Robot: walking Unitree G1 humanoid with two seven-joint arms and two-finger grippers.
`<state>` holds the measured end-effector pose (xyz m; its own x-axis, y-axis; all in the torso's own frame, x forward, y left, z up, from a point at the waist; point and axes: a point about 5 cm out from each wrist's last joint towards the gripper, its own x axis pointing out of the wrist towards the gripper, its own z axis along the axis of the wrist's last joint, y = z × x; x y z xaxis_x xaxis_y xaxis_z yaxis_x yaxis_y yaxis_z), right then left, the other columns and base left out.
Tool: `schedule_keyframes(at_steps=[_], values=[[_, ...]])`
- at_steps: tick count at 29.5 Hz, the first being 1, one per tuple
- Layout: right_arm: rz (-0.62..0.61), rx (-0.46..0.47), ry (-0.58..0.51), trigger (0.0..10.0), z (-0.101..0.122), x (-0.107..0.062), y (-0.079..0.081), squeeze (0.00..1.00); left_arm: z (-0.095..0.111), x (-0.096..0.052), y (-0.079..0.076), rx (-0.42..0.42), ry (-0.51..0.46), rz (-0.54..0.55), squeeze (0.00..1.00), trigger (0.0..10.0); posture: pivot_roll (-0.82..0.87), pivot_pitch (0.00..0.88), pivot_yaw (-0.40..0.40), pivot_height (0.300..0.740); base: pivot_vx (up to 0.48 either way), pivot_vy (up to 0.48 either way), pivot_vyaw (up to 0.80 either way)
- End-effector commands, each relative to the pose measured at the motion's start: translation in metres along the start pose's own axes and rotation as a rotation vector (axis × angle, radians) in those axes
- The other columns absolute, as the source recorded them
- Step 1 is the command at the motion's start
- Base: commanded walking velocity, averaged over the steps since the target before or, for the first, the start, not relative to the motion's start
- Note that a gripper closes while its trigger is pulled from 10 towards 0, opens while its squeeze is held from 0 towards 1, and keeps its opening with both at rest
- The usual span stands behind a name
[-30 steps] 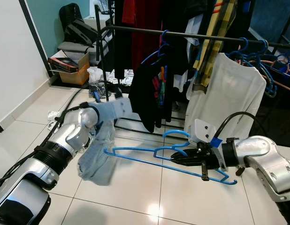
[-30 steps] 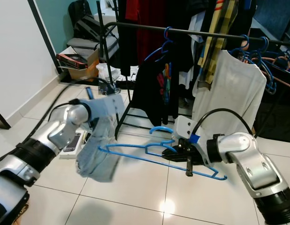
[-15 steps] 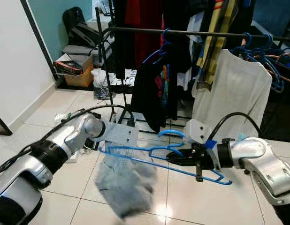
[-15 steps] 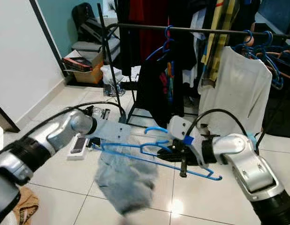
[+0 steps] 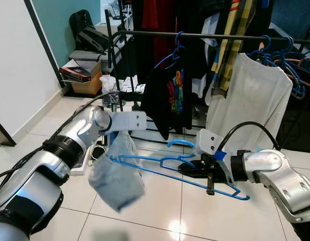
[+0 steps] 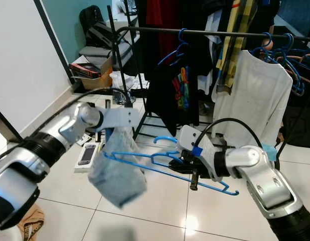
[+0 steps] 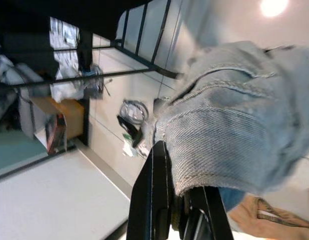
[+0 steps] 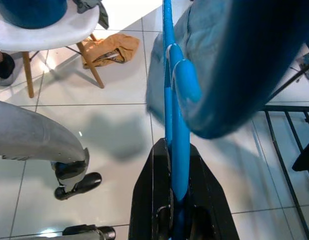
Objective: Hang hanger
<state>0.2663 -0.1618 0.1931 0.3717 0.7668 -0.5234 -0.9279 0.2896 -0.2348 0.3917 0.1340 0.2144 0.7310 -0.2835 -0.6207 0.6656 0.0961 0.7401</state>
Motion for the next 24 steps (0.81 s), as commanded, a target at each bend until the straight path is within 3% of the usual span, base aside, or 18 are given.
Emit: schedule_keyframes(at_steps=[1,7,17,19,24], values=[[-0.007,-0.010,0.011,10.0,0.001,0.002,0.001,0.00,0.002,-0.005,0.008,-0.037,0.006,-0.008,0.00,10.0,-0.07,0.000,0.097,0.740,0.000,0.000,0.00],[-0.058,-0.013,0.017,10.0,0.001,0.003,-0.004,0.00,0.002,-0.007,0.012,-0.076,0.045,-0.020,0.00,10.0,-0.07,0.000,0.100,0.740,0.000,0.000,0.00],[-0.119,0.012,-0.083,10.0,0.015,0.006,-0.010,0.00,0.004,-0.004,0.013,-0.080,0.056,0.004,0.00,10.0,-0.07,0.000,0.102,0.740,0.000,0.000,0.00],[-0.119,0.033,-0.152,10.0,0.026,0.006,-0.010,0.00,0.007,-0.003,0.012,-0.085,0.053,0.019,0.00,10.0,-0.07,0.000,0.102,0.740,0.000,0.000,0.00],[-0.141,0.044,-0.158,10.0,0.029,0.005,-0.012,0.00,0.009,-0.003,0.011,-0.090,0.053,0.021,0.00,10.0,-0.07,0.000,0.101,0.740,0.000,0.000,0.00]])
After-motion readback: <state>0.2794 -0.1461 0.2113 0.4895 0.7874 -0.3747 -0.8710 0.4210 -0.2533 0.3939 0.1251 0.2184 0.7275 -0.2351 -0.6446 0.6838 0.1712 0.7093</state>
